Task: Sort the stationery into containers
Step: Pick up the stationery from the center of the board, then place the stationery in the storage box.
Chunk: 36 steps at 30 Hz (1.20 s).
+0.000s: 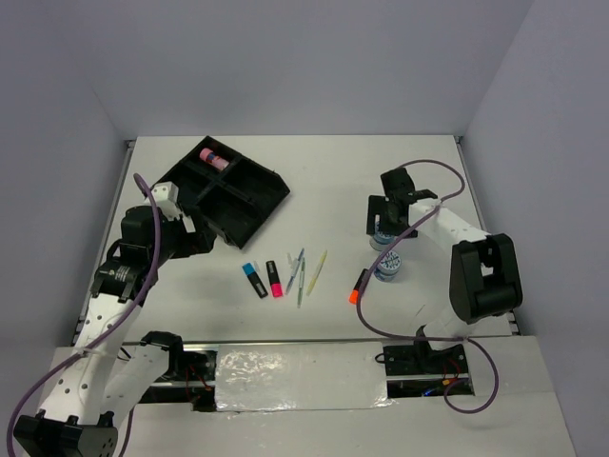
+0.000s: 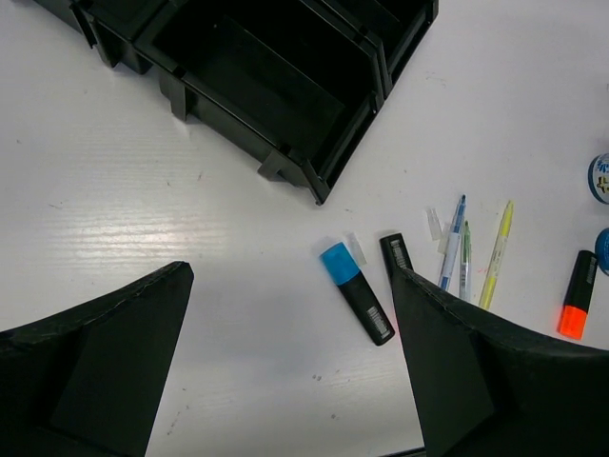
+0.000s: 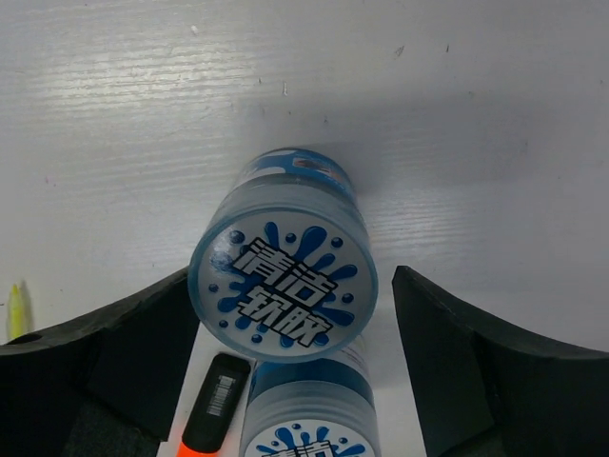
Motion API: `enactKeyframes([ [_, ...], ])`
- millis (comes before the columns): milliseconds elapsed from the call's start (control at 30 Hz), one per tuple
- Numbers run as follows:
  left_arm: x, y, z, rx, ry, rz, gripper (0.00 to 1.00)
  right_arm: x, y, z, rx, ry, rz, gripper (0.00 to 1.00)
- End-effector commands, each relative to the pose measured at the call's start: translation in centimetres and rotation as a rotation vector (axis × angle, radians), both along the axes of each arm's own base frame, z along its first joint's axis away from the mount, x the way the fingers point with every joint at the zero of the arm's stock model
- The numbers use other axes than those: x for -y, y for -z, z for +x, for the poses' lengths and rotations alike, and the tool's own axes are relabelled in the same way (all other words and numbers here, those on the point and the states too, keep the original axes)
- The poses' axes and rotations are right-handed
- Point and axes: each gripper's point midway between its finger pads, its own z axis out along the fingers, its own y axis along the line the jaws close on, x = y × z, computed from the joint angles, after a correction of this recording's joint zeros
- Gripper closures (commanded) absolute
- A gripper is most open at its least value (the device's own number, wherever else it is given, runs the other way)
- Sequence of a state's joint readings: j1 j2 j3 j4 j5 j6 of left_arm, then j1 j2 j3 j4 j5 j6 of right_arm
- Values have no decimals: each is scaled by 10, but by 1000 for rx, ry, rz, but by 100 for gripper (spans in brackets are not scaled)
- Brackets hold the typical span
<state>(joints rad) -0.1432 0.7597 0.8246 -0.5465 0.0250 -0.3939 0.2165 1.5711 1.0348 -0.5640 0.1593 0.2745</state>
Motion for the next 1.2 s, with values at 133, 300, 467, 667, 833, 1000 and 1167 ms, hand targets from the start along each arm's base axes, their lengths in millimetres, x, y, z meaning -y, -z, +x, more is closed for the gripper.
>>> enactKeyframes([
  [133,6,-17,7,62,37,-2,1,-7,-20,34,93,-29,31,44],
  [300,7,-16,7,60,45,-4,1,-2,-36,44,121,-41,-4,74],
  [467,6,-17,7,63,36,-3,1,-35,-102,64,302,-82,84,78],
  [667,-12,-21,5,68,-69,30,1,-175,-178,84,453,-368,276,77],
  [833,-25,-25,2,90,-139,44,1,-264,-215,119,532,-447,318,76],
  [1000,-24,-21,6,66,-134,50,1,-330,-199,145,564,-484,406,76],
  [1167,-22,-20,5,65,-121,45,1,-369,-204,165,696,-503,530,76],
])
